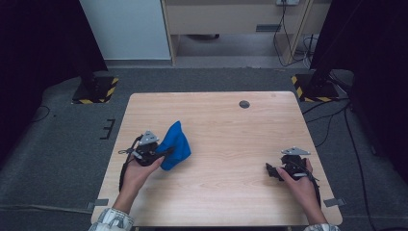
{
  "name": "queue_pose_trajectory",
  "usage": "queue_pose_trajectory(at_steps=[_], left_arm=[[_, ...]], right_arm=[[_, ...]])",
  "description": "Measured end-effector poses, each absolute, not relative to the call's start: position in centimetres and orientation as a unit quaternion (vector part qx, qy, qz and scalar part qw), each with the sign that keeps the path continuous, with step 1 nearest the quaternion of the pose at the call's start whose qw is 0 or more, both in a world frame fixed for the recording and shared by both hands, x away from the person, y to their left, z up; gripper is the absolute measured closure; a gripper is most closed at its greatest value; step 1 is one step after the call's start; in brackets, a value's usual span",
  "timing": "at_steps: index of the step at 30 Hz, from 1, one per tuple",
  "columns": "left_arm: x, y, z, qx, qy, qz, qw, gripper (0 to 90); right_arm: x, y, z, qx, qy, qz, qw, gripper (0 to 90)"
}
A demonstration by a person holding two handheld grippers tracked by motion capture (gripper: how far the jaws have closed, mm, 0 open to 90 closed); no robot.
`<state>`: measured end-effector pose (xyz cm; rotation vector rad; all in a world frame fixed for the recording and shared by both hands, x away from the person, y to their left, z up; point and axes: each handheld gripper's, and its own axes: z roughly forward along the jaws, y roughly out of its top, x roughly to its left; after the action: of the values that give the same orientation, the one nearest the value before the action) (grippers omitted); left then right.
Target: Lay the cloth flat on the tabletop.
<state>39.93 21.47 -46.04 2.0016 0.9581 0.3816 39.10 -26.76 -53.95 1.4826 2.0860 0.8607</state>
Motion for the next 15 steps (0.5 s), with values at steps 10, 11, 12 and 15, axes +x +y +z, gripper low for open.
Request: queue_pose_trajectory(at_steps=[10,11,12,15], left_arm=[[40.9,14.4,-44.9,0.829,0.334,0.142,0.427,70.7],[41.0,13.8,-44.9,0.831,0.329,0.141,0.425,70.7],[41.1,12.6,-44.9,0.837,0.319,0.138,0.421,70.7],[41.3,11.3,-44.9,0.844,0.311,0.136,0.415,70.7]], right_arm=[[39.1,-26.7,-54.0,0.534,0.755,0.311,0.22,0.3],[39.1,-26.7,-54.0,0.534,0.755,0.311,0.22,0.3],[39.1,-26.7,-54.0,0.533,0.755,0.311,0.22,0.3],[39.1,-26.7,-54.0,0.533,0.755,0.311,0.22,0.3]])
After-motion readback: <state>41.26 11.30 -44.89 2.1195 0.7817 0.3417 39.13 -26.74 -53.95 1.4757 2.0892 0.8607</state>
